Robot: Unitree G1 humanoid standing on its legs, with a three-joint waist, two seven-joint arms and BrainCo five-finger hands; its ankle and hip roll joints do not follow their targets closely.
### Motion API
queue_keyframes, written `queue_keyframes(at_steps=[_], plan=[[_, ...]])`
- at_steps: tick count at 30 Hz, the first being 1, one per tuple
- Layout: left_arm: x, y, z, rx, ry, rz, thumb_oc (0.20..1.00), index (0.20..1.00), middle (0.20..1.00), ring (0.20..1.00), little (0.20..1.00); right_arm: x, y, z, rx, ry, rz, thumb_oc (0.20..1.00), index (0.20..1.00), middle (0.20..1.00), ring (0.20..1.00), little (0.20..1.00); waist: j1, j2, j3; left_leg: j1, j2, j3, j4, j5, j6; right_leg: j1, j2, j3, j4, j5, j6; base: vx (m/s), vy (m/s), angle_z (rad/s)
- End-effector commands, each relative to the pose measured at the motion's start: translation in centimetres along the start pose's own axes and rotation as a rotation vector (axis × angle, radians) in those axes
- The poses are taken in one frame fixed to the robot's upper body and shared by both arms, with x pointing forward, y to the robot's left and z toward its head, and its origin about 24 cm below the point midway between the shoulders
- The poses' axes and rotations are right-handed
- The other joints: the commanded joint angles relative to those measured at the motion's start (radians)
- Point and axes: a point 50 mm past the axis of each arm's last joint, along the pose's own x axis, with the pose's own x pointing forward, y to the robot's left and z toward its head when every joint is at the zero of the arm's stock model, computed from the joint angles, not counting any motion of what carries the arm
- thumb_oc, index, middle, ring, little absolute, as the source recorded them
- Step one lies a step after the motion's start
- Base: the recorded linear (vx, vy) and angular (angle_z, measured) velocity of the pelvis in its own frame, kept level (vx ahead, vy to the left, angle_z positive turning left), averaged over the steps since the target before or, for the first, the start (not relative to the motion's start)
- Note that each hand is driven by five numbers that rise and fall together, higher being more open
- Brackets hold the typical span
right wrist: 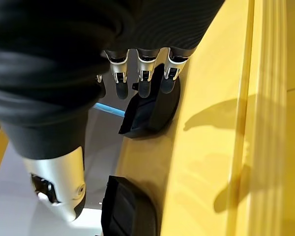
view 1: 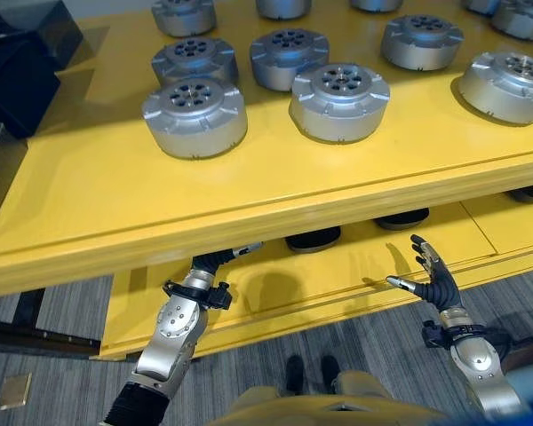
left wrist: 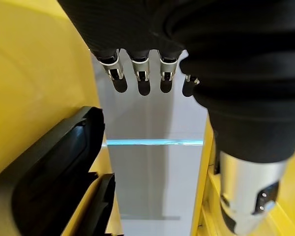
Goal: Move parts from the plastic box to the shelf.
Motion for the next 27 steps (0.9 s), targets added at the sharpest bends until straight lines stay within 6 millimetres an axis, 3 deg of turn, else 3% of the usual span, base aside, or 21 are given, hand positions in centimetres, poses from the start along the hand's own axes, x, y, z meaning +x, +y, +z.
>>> queue_keyframes(at_steps=[1, 5, 7, 9, 10, 11, 12, 16, 17, 19, 20, 23, 27], plan=[[0.7, 0.1, 1.4, -0.01, -0.089, 0.015, 1.0, 1.0, 1.0, 1.0, 1.0, 1.2, -0.3, 2.2, 0.019, -0.11, -0.003, 1.0, 1.0, 1.0, 1.0, 1.0, 0.005, -0.018, -0.012, 0.014, -0.001, -0.01, 0.033, -0.045, 0.012, 0.106, 0.021, -0.007, -0.164, 0.136, 0.047, 0.0, 0.107, -0.23], [1.2, -0.1, 1.8, 0.012, -0.102, -0.005, 1.0, 1.0, 1.0, 1.0, 1.0, 1.1, 0.1, 2.7, 0.056, -0.13, 0.001, 1.0, 1.0, 1.0, 1.0, 1.0, -0.012, -0.018, -0.005, 0.037, 0.006, 0.024, 0.006, -0.039, 0.015, 0.078, 0.03, 0.018, -0.108, 0.129, 0.058, -0.04, 0.093, -0.35], [1.5, -0.1, 2.1, 0.03, -0.116, -0.007, 1.0, 1.0, 1.0, 1.0, 1.0, 1.3, 0.6, 3.0, 0.065, -0.141, 0.02, 1.0, 1.0, 1.0, 1.0, 1.0, -0.016, -0.023, 0.027, 0.034, 0.021, 0.075, 0.01, -0.041, 0.014, 0.026, 0.02, -0.021, -0.048, 0.128, 0.074, -0.15, 0.072, -0.36], [1.6, 0.4, 2.6, 0.046, -0.132, 0.011, 1.0, 1.0, 1.0, 1.0, 1.0, 1.7, 1.2, 3.4, 0.084, -0.157, 0.023, 1.0, 1.0, 1.0, 1.0, 1.0, 0.043, -0.01, 0.043, 0.021, 0.063, 0.147, 0.024, -0.056, 0.003, 0.024, -0.109, -0.31, 0.007, 0.084, 0.075, -0.12, 0.007, -0.83], [1.6, 0.4, 2.7, 0.047, -0.133, 0.011, 1.0, 1.0, 1.0, 1.0, 1.0, 1.7, 1.2, 3.5, 0.084, -0.157, 0.023, 1.0, 1.0, 1.0, 1.0, 1.0, 0.04, -0.01, 0.043, 0.018, 0.062, 0.144, 0.026, -0.053, 0.003, 0.024, -0.11, -0.314, 0.005, 0.086, 0.074, -0.01, -0.007, -1.65], [1.3, 0.7, 2.5, 0.045, -0.121, 0.029, 1.0, 1.0, 1.0, 1.0, 1.0, 2.0, 2.3, 3.4, 0.126, -0.151, 0.04, 1.0, 1.0, 1.0, 1.0, 1.0, 0.072, -0.001, 0.03, 0.04, 0.092, 0.19, 0.001, -0.067, -0.011, 0.074, -0.216, -0.479, 0.012, 0.072, 0.079, -0.03, 0.015, -1.9], [1.2, 0.8, 2.2, 0.045, -0.109, 0.033, 1.0, 1.0, 1.0, 1.0, 1.0, 2.2, 2.8, 3.4, 0.135, -0.145, 0.053, 1.0, 1.0, 1.0, 1.0, 1.0, 0.08, -0.003, 0.029, 0.049, 0.097, 0.22, -0.008, -0.062, -0.005, 0.08, -0.253, -0.502, 0.007, 0.101, 0.083, -0.01, 0.007, -1.77], [1.1, 0.7, 1.6, 0.037, -0.076, 0.041, 1.0, 1.0, 1.0, 1.0, 1.0, 2.4, 3.6, 3.4, 0.151, -0.138, 0.073, 1.0, 1.0, 1.0, 1.0, 1.0, 0.088, -0.02, 0.008, 0.066, 0.088, 0.243, -0.01, -0.084, 0.006, 0.093, -0.362, -0.458, -0.037, 0.229, 0.135, 0.02, -0.064, -0.9], [1.1, 0.7, 1.5, 0.04, -0.068, 0.04, 1.0, 1.0, 1.0, 1.0, 1.0, 2.3, 3.5, 3.3, 0.151, -0.129, 0.066, 1.0, 1.0, 1.0, 1.0, 1.0, 0.089, -0.035, -0.001, 0.068, 0.085, 0.261, -0.004, -0.092, 0.004, 0.101, -0.421, -0.45, -0.094, 0.307, 0.164, 0.01, -0.119, -0.59], [0.9, 0.8, 1.3, 0.046, -0.059, 0.043, 1.0, 1.0, 1.0, 1.0, 1.0, 2.3, 3.4, 3.3, 0.155, -0.129, 0.059, 1.0, 1.0, 1.0, 1.0, 1.0, 0.09, -0.043, -0.004, 0.074, 0.087, 0.275, -0.001, -0.101, 0.002, 0.113, -0.439, -0.46, -0.12, 0.332, 0.176, 0.03, -0.151, -0.26], [0.7, 1.1, 1.1, 0.058, -0.044, 0.059, 1.0, 1.0, 1.0, 1.0, 1.0, 2.2, 3.2, 3.2, 0.148, -0.12, 0.049, 1.0, 1.0, 1.0, 1.0, 1.0, 0.092, -0.064, -0.015, 0.078, 0.088, 0.301, 0.004, -0.111, -0.003, 0.13, -0.452, -0.491, -0.153, 0.356, 0.194, 0.06, -0.217, -0.3], [0.3, 1.5, 0.3, 0.063, -0.012, 0.085, 1.0, 1.0, 1.0, 1.0, 1.0, 1.8, 3.0, 2.5, 0.162, -0.086, 0.038, 1.0, 1.0, 1.0, 1.0, 1.0, 0.089, -0.092, -0.038, 0.088, 0.093, 0.327, 0.006, -0.115, -0.015, 0.142, -0.433, -0.47, -0.183, 0.361, 0.216, 0.08, -0.232, -0.58], [0.1, 1.7, 0.0, 0.025, 0.003, 0.115, 1.0, 1.0, 1.0, 1.0, 1.0, 1.5, 1.9, 2.4, 0.152, -0.085, 0.018, 1.0, 1.0, 1.0, 1.0, 1.0, 0.062, -0.085, -0.037, 0.087, 0.142, 0.338, 0.025, -0.105, -0.042, 0.148, -0.381, -0.452, -0.192, 0.317, 0.195, 0.03, -0.244, -0.49]])
